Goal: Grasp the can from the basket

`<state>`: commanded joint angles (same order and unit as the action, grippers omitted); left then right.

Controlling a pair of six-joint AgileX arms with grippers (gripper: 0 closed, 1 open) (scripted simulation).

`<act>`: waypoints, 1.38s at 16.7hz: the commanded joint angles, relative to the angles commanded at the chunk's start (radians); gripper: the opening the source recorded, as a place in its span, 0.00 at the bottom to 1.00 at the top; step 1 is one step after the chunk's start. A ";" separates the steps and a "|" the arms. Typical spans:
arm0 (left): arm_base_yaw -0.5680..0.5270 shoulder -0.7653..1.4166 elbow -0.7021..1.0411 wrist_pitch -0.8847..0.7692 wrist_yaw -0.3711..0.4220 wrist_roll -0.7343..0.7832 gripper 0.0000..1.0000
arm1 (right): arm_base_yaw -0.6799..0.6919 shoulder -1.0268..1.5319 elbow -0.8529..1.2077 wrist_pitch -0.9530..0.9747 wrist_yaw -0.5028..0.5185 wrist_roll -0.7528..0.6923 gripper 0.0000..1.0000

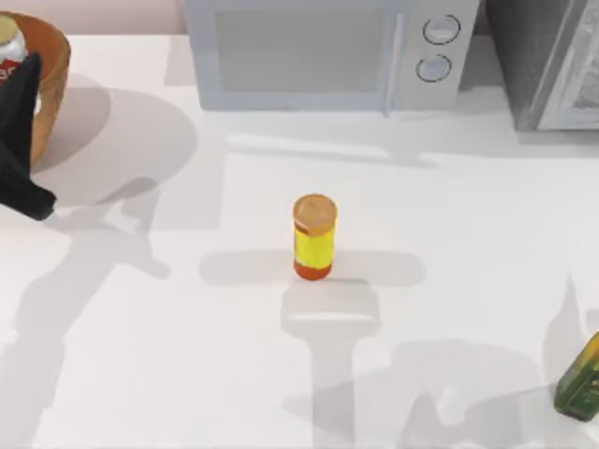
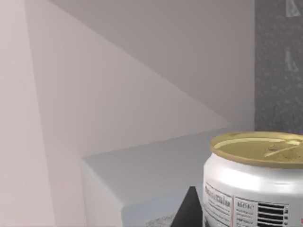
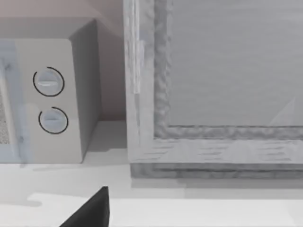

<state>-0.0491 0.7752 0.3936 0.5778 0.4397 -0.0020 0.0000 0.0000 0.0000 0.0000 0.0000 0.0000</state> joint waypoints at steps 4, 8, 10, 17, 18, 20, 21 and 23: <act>-0.010 0.209 0.088 0.128 0.121 0.005 0.00 | 0.000 0.000 0.000 0.000 0.000 0.000 1.00; -0.019 0.404 0.174 0.249 0.237 0.009 0.00 | 0.000 0.000 0.000 0.000 0.000 0.000 1.00; -0.023 0.495 0.217 0.309 0.294 0.016 0.00 | 0.000 0.000 0.000 0.000 0.000 0.000 1.00; -0.034 0.805 0.348 0.495 0.482 0.043 0.00 | 0.000 0.000 0.000 0.000 0.000 0.000 1.00; -0.035 0.850 0.362 0.517 0.507 0.044 0.00 | 0.000 0.000 0.000 0.000 0.000 0.000 1.00; -0.039 0.938 0.392 0.560 0.557 0.046 0.00 | 0.000 0.000 0.000 0.000 0.000 0.000 1.00; -0.041 0.981 0.406 0.581 0.582 0.048 0.00 | 0.000 0.000 0.000 0.000 0.000 0.000 1.00; -0.047 1.066 0.435 0.622 0.632 0.052 0.00 | 0.000 0.000 0.000 0.000 0.000 0.000 1.00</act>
<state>-0.0959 1.8417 0.8286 1.1994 1.0718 0.0502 0.0000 0.0000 0.0000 0.0000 0.0000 0.0000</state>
